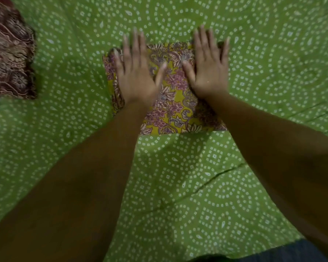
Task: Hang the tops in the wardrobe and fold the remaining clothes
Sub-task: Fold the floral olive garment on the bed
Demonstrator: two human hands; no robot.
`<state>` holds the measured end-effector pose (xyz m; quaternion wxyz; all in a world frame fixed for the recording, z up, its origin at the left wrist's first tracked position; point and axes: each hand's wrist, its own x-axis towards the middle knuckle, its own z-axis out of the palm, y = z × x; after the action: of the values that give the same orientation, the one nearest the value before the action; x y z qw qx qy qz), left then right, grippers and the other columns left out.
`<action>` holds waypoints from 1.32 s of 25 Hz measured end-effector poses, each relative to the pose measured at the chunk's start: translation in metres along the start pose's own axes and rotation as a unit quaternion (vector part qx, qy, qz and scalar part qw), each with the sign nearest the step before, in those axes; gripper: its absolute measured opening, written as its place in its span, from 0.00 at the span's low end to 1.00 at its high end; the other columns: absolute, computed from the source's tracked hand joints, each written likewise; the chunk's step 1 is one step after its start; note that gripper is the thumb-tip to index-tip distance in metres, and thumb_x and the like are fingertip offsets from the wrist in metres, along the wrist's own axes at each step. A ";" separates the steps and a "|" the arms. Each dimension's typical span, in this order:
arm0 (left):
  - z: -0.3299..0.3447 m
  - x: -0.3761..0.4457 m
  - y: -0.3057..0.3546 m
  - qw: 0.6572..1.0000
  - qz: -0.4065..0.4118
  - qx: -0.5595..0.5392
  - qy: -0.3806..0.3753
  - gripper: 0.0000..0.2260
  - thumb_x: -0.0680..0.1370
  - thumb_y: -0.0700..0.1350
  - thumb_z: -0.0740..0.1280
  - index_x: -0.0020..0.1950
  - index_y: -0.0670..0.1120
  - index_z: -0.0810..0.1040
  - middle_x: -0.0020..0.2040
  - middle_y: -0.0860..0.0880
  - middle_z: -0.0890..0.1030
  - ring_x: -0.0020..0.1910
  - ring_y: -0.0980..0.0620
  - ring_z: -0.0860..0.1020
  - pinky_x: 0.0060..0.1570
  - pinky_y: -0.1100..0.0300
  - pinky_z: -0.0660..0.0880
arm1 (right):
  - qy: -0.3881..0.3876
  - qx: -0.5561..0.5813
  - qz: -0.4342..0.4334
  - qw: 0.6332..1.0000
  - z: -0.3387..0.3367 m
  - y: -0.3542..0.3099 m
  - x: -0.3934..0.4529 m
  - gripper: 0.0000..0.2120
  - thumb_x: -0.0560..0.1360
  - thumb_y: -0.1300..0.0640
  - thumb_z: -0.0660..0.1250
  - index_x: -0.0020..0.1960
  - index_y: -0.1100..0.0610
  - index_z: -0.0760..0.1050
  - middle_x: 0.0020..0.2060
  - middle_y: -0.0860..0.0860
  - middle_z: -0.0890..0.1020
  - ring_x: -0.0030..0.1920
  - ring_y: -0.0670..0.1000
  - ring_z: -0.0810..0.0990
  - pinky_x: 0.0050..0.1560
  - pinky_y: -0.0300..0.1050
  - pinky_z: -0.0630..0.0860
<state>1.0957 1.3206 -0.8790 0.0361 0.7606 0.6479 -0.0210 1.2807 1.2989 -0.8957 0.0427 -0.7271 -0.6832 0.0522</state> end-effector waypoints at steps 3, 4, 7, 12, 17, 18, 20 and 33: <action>0.004 -0.009 -0.014 0.979 -0.190 -0.068 0.035 0.41 0.76 0.72 0.41 0.79 0.43 0.48 0.79 0.43 0.50 0.77 0.42 0.49 0.75 0.45 0.45 | 0.042 0.085 0.140 0.986 0.004 0.011 -0.018 0.34 0.80 0.37 0.45 0.78 0.59 0.49 0.77 0.55 0.53 0.77 0.55 0.50 0.76 0.56 0.44; 0.004 -0.022 -0.015 0.960 -0.260 -0.097 0.040 0.43 0.75 0.73 0.41 0.78 0.42 0.50 0.78 0.42 0.53 0.77 0.42 0.52 0.75 0.46 0.48 | 0.051 0.122 0.205 0.970 0.003 0.013 -0.033 0.36 0.80 0.36 0.46 0.78 0.60 0.50 0.77 0.56 0.55 0.77 0.56 0.51 0.76 0.55 0.46; -0.002 -0.070 -0.010 0.937 -0.320 -0.135 0.037 0.40 0.76 0.70 0.47 0.75 0.41 0.60 0.73 0.39 0.64 0.71 0.40 0.64 0.69 0.46 0.59 | 0.043 0.182 0.307 0.933 -0.001 -0.002 -0.082 0.35 0.79 0.38 0.52 0.75 0.62 0.57 0.73 0.61 0.60 0.75 0.60 0.55 0.74 0.58 0.51; -0.038 -0.048 -0.015 0.848 -0.381 -0.360 -0.073 0.37 0.69 0.67 0.68 0.65 0.40 0.72 0.58 0.44 0.79 0.57 0.44 0.77 0.58 0.52 0.72 | -0.024 0.445 0.412 0.795 -0.034 -0.002 -0.068 0.30 0.71 0.39 0.70 0.62 0.60 0.71 0.54 0.51 0.77 0.57 0.52 0.76 0.60 0.47 0.70; -0.097 -0.048 -0.030 0.862 -0.259 -0.420 -0.117 0.26 0.75 0.58 0.68 0.63 0.38 0.74 0.58 0.43 0.79 0.58 0.44 0.77 0.58 0.51 0.73 | -0.210 0.595 0.290 0.719 -0.123 0.026 -0.048 0.08 0.71 0.54 0.73 0.45 0.57 0.79 0.41 0.52 0.84 0.37 0.46 0.83 0.40 0.40 0.78; -0.116 -0.062 -0.028 0.866 -0.250 -0.422 -0.101 0.23 0.77 0.57 0.66 0.59 0.38 0.75 0.56 0.43 0.80 0.55 0.45 0.77 0.54 0.53 0.73 | -0.187 0.590 0.278 0.734 -0.141 0.023 -0.057 0.05 0.75 0.55 0.69 0.44 0.56 0.77 0.40 0.51 0.83 0.35 0.44 0.82 0.38 0.38 0.77; -0.158 -0.098 -0.022 0.873 -0.236 -0.422 -0.069 0.18 0.79 0.55 0.63 0.51 0.39 0.75 0.48 0.42 0.79 0.46 0.47 0.75 0.45 0.56 0.69 | -0.112 0.541 0.273 0.787 -0.176 0.015 -0.087 0.09 0.78 0.52 0.64 0.45 0.57 0.76 0.41 0.54 0.82 0.37 0.48 0.80 0.43 0.44 0.77; -0.372 -0.298 0.117 0.866 -0.059 -0.490 -0.087 0.14 0.81 0.55 0.59 0.50 0.45 0.76 0.41 0.47 0.78 0.41 0.50 0.74 0.42 0.56 0.69 | 0.037 0.244 0.366 0.897 -0.424 0.077 -0.362 0.21 0.82 0.43 0.50 0.61 0.56 0.72 0.52 0.64 0.80 0.52 0.64 0.78 0.48 0.53 0.74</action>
<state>1.1579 1.0394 -0.4814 0.4587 0.6006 0.6127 0.2312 1.3919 0.9368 -0.4792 0.2222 -0.8938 -0.3327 0.2025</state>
